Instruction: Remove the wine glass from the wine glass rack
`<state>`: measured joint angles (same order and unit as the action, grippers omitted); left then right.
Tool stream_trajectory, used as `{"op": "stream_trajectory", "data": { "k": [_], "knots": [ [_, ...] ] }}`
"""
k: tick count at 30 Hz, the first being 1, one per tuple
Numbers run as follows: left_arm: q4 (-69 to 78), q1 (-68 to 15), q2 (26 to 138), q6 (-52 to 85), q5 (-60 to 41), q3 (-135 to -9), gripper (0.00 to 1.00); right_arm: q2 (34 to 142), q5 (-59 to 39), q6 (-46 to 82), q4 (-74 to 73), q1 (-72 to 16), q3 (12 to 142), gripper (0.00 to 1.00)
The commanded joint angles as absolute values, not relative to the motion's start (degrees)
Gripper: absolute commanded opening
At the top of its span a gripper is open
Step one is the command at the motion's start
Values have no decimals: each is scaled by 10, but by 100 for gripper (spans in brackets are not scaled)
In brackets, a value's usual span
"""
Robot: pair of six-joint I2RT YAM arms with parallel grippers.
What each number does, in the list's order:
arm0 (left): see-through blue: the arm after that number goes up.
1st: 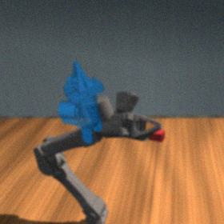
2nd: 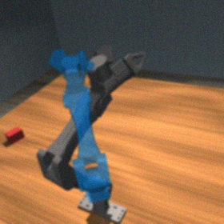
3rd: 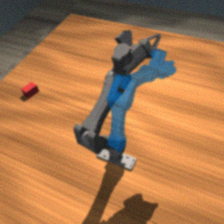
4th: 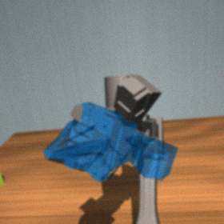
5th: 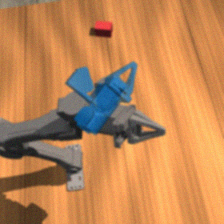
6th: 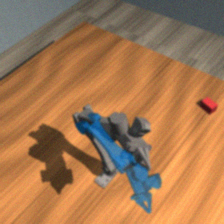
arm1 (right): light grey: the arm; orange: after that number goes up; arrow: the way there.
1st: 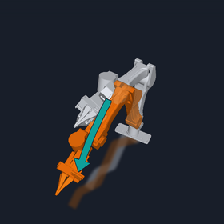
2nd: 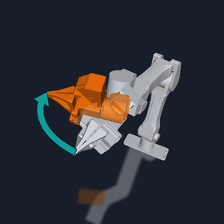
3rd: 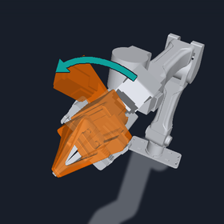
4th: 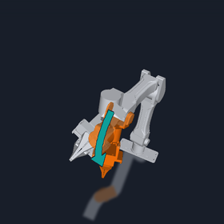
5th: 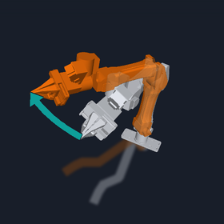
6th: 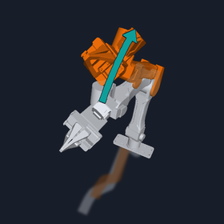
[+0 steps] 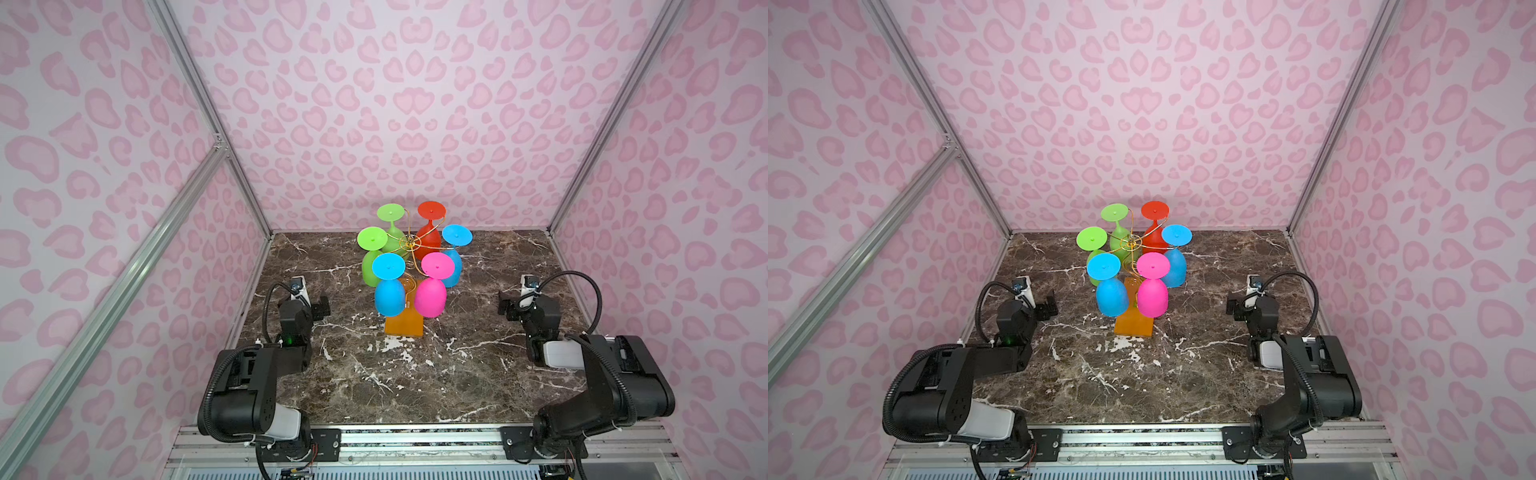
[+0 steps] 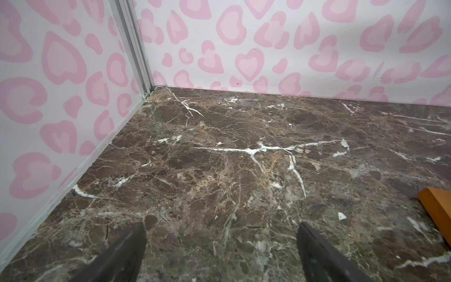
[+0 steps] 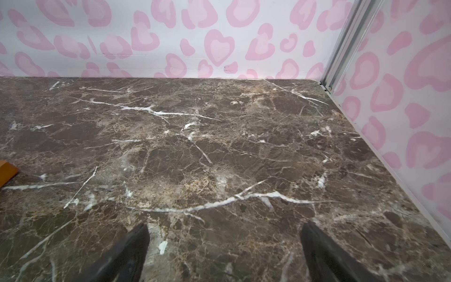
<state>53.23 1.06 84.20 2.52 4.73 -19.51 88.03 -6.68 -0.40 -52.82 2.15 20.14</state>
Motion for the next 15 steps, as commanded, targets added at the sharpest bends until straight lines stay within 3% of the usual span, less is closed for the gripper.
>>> {"op": "stream_trajectory", "data": {
  "k": [1,15],
  "knots": [
    [540,11,840,27,38,-197,97,882,-67,-2,-547,22,201,99],
    [543,31,839,36,2,-194,97,882,-67,-2,-547,21,201,99]
  ]
}}
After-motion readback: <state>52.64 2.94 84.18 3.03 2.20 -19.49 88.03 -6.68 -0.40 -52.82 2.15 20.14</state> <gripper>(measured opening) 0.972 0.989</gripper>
